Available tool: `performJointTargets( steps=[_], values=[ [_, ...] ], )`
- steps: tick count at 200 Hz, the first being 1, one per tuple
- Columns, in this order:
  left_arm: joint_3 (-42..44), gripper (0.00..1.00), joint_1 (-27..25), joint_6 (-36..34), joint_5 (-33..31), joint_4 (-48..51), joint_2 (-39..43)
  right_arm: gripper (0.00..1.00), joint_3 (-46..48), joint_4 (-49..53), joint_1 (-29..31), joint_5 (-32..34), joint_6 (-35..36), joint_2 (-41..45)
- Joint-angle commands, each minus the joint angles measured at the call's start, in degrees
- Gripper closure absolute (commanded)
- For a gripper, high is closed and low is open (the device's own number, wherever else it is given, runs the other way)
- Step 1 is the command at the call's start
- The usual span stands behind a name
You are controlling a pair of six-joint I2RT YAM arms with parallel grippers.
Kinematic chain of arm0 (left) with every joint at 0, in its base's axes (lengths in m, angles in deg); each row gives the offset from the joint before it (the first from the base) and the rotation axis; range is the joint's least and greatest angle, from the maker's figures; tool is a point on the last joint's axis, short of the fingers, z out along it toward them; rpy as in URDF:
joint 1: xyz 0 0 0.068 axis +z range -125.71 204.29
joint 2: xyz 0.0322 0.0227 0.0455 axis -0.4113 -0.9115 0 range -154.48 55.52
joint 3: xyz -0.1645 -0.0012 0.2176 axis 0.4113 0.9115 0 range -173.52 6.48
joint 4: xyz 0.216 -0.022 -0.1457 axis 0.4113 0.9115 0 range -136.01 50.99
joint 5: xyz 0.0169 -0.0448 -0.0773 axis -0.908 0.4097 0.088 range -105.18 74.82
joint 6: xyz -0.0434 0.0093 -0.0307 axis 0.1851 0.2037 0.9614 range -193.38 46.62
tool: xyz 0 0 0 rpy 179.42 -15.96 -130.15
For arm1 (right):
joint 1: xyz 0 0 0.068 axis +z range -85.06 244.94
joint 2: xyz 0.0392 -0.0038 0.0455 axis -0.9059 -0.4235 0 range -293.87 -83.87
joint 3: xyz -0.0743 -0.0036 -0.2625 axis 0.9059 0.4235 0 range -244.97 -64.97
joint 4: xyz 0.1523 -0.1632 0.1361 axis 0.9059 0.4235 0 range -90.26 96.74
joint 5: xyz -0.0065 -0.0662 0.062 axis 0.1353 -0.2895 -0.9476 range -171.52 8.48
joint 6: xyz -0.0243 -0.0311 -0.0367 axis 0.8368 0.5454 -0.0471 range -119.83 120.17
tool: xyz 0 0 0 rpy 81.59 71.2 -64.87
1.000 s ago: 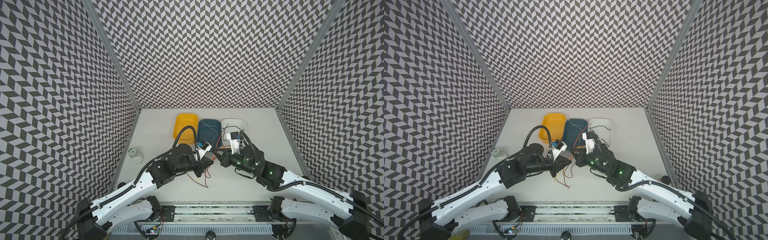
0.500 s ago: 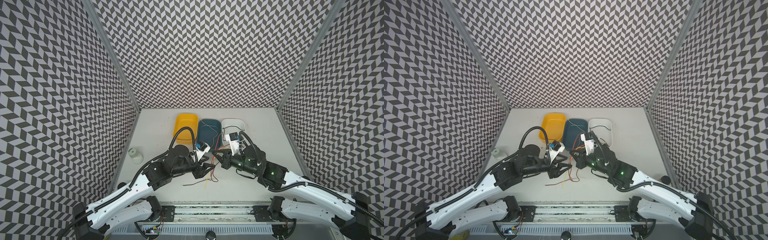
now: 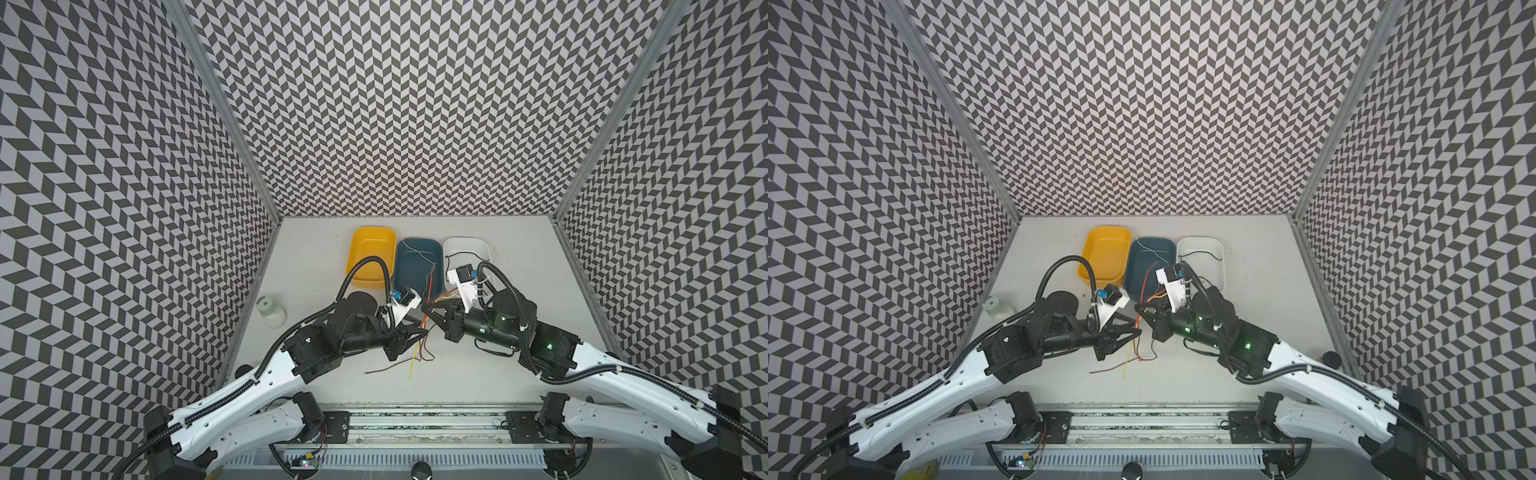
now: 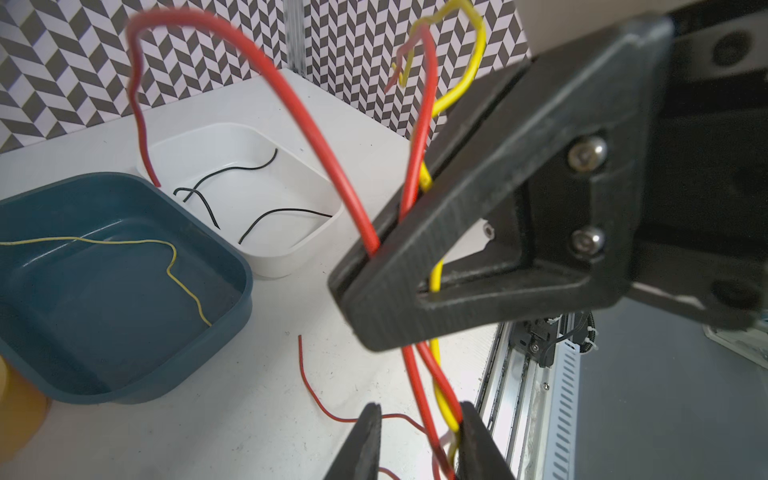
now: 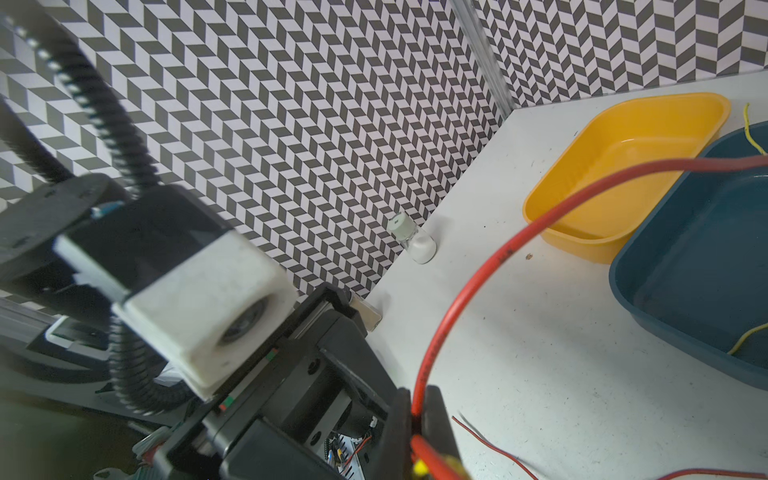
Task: Untangle the cables
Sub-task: 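Pull the red wire with the right gripper away from the left gripper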
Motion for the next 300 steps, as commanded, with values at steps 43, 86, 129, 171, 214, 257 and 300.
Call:
performJointTargets(
  steps=[43,86,129,171,214,257,300],
  values=[
    [-1.3,0.63,-0.1,-1.0,-0.2,1.6,0.3,1.0,0.4,-2.0,0.3,1.4,1.6,3.2],
    [-1.3,0.7,-0.2,-0.9,-0.1,1.6,0.1,1.0,0.0,-2.9,0.3,-2.1,1.5,1.9],
    [-1.3,0.71,-0.3,-1.0,0.0,1.5,-0.1,1.0,-0.6,-2.8,0.3,-5.8,2.1,0.7],
    [-1.3,0.92,-0.3,-1.0,-0.4,1.6,0.1,1.0,-0.3,-2.8,0.3,-5.4,2.1,0.7],
    [-1.2,1.0,-0.3,-0.8,-2.4,1.3,0.7,0.98,0.5,-2.3,0.3,-4.1,2.5,1.1],
    [-0.5,1.0,-0.3,-0.3,-4.9,0.8,1.8,0.82,1.8,-1.8,0.3,-3.2,1.8,1.5],
    [-0.9,1.0,-0.3,0.0,-5.7,1.1,1.0,0.73,3.1,-1.9,0.3,-2.9,1.5,2.2]
  ],
)
